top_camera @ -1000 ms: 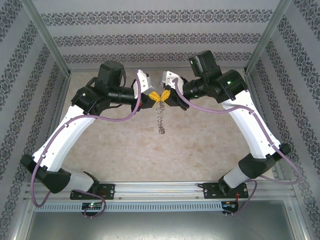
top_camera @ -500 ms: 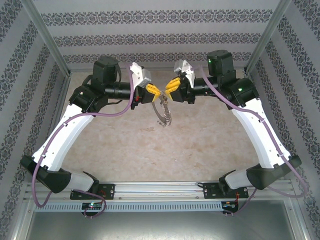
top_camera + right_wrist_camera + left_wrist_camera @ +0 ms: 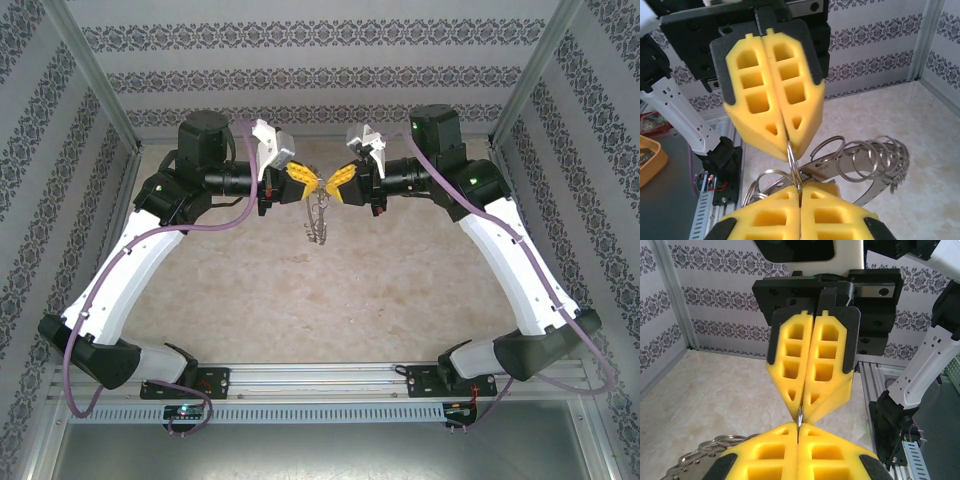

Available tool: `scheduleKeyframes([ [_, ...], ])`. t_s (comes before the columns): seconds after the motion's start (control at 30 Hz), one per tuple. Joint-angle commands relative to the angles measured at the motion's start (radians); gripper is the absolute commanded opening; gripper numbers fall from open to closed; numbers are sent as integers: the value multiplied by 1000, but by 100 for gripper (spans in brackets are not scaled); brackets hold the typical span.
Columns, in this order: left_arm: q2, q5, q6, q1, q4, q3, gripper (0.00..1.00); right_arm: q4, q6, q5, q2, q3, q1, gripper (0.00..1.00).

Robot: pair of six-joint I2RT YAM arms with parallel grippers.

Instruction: Put the keys on the keyring

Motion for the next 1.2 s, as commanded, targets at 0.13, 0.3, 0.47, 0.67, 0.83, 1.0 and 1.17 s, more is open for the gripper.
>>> scheduleKeyframes([
  [0.13, -38, 48, -27, 13, 91, -6, 0, 20, -3, -34, -9, -11, -6, 0],
  [0.3, -41, 66, -63, 19, 148, -24, 0, -5, -3, -33, 9, -8, -6, 0],
  [0.47, -42, 70, -75, 22, 167, -37, 0, -11, -4, -14, 2, -26, -9, 0],
  [0.67, -41, 80, -76, 35, 172, -35, 0, 13, 14, -5, -11, -51, -16, 0],
  [0.83, -41, 82, -76, 40, 173, -38, 0, 29, 20, 29, -21, -61, -19, 0],
  [1.0, -45, 86, -75, 47, 175, -50, 0, 15, 21, 63, -18, -56, -27, 0],
  [1.17, -44, 89, -86, 47, 186, -50, 0, 29, 46, 47, -13, -60, -28, 0],
])
